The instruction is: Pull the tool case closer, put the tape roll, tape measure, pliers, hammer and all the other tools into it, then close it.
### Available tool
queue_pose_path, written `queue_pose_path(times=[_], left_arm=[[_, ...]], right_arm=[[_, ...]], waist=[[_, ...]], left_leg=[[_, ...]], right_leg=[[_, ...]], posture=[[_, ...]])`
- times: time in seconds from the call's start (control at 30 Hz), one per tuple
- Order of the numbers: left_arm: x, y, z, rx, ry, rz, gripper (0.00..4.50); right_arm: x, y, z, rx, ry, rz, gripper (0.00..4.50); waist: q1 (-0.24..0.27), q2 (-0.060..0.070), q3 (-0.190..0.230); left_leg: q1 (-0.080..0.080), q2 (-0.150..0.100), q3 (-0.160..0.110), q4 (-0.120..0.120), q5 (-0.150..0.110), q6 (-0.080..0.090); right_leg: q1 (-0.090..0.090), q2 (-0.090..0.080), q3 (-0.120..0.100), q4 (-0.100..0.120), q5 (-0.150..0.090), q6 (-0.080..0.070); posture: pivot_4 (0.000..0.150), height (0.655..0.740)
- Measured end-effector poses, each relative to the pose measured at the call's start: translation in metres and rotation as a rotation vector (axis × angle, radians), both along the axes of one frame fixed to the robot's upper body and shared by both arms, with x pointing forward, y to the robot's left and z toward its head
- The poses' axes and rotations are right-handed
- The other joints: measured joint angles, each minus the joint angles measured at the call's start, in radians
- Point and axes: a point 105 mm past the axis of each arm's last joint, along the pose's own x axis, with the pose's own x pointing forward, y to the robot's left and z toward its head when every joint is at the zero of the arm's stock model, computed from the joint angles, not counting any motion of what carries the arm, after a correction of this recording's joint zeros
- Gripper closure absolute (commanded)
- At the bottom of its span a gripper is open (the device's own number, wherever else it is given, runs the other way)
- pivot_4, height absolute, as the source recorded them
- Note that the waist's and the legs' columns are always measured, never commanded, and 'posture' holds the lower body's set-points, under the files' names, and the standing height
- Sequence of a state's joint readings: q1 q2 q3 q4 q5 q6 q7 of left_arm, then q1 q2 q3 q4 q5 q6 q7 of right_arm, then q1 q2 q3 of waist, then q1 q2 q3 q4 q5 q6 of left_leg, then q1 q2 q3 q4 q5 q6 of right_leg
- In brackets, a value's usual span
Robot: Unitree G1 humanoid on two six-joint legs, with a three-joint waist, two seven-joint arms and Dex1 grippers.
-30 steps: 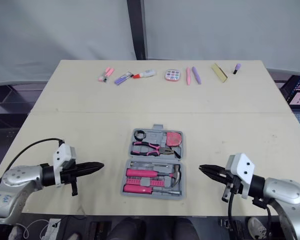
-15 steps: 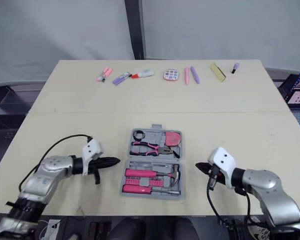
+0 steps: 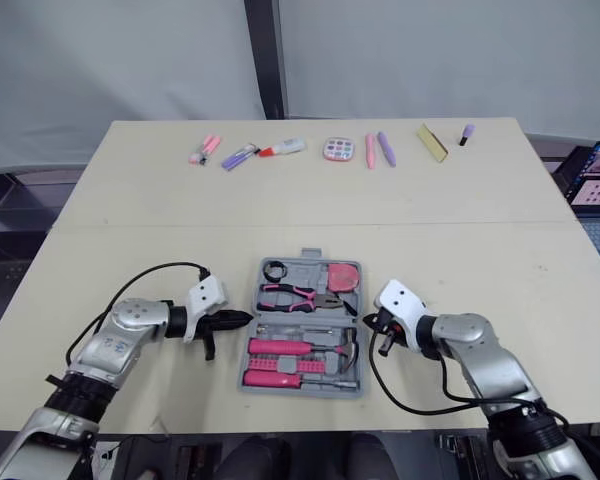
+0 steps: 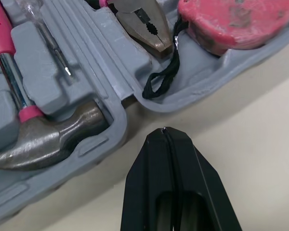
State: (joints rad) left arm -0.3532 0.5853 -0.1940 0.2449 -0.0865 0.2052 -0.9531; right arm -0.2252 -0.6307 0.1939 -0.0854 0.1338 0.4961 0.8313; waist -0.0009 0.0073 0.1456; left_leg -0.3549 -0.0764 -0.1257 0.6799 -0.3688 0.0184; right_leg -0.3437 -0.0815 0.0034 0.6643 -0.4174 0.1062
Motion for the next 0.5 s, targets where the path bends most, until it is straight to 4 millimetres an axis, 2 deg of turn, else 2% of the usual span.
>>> queue_pose_path(times=[0.27, 0.5], left_arm=[[0.003, -0.013, -0.001, -0.021, -0.006, -0.020, 4.50], [0.003, -0.016, -0.002, -0.027, 0.002, -0.020, 4.50]], right_arm=[[0.004, 0.004, -0.002, -0.018, -0.016, 0.022, 4.48], [0.004, 0.004, -0.002, -0.023, -0.016, 0.027, 4.48]], waist=[[0.002, 0.000, 0.000], [0.003, 0.000, 0.000]], left_leg=[[0.000, -0.001, -0.001, 0.001, 0.000, 0.000], [0.000, -0.002, -0.002, 0.001, 0.000, 0.000]], right_leg=[[0.000, -0.001, 0.000, 0.003, 0.000, 0.000], [0.000, -0.002, 0.000, 0.006, 0.000, 0.000]], posture=[[0.150, 0.7400], [0.150, 0.7400]])
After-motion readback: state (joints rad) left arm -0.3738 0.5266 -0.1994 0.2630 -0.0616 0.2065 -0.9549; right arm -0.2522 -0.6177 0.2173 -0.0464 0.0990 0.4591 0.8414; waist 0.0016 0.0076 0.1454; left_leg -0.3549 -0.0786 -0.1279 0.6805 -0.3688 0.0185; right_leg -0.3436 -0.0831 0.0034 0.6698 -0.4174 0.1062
